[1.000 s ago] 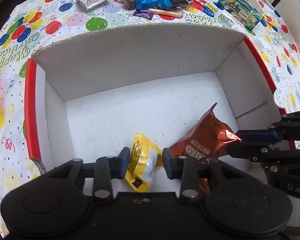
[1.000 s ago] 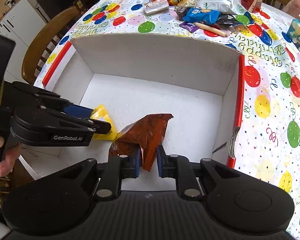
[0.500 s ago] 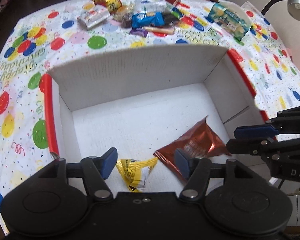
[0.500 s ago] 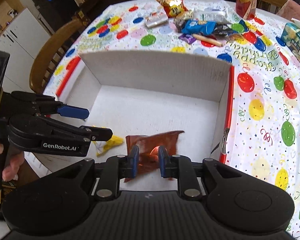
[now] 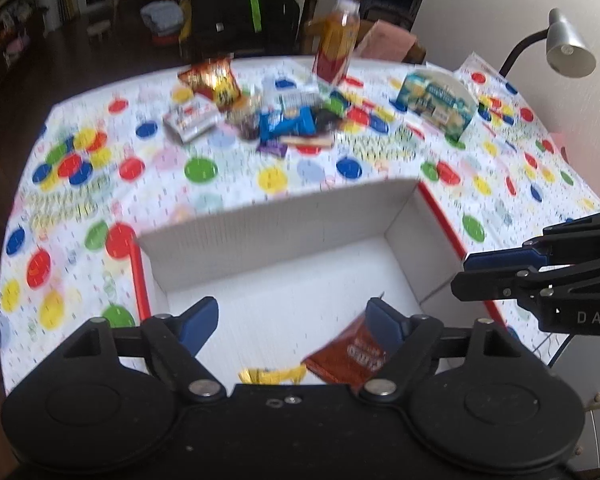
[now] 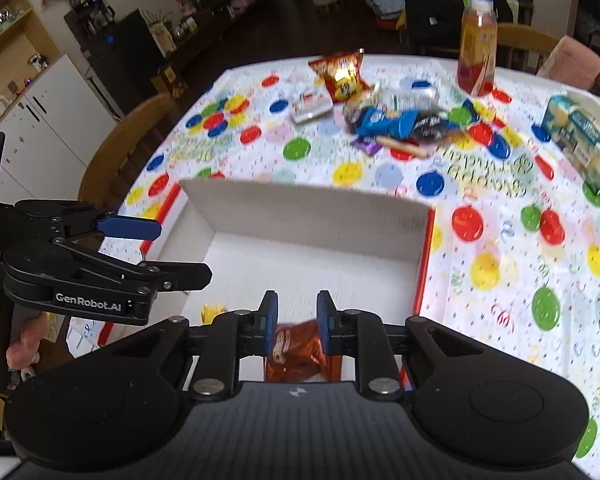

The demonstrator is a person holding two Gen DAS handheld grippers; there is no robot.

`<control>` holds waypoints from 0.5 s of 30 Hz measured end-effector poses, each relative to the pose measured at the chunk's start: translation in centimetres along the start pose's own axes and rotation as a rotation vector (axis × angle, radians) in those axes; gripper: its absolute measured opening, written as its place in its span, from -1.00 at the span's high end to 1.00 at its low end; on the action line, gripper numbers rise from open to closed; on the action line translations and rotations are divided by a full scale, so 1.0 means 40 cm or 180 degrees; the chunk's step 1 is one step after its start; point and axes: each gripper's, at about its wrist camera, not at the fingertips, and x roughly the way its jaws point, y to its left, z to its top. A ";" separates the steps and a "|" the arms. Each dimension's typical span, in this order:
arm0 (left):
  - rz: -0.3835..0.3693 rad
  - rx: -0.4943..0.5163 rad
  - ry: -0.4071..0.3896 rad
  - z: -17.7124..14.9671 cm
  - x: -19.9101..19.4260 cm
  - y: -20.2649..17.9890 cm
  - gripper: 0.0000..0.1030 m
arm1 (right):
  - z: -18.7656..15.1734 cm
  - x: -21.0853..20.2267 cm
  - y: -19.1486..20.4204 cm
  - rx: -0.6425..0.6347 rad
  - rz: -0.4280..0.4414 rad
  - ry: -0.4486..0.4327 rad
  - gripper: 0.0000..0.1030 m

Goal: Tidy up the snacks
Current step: 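Open the left tool releasing the wafer pack while the right tool releases the foil bag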

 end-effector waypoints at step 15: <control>0.0029 -0.0063 -0.0373 0.135 -0.041 0.002 -0.80 | 0.123 -0.062 -0.080 0.0019 -0.0151 -0.0315 0.59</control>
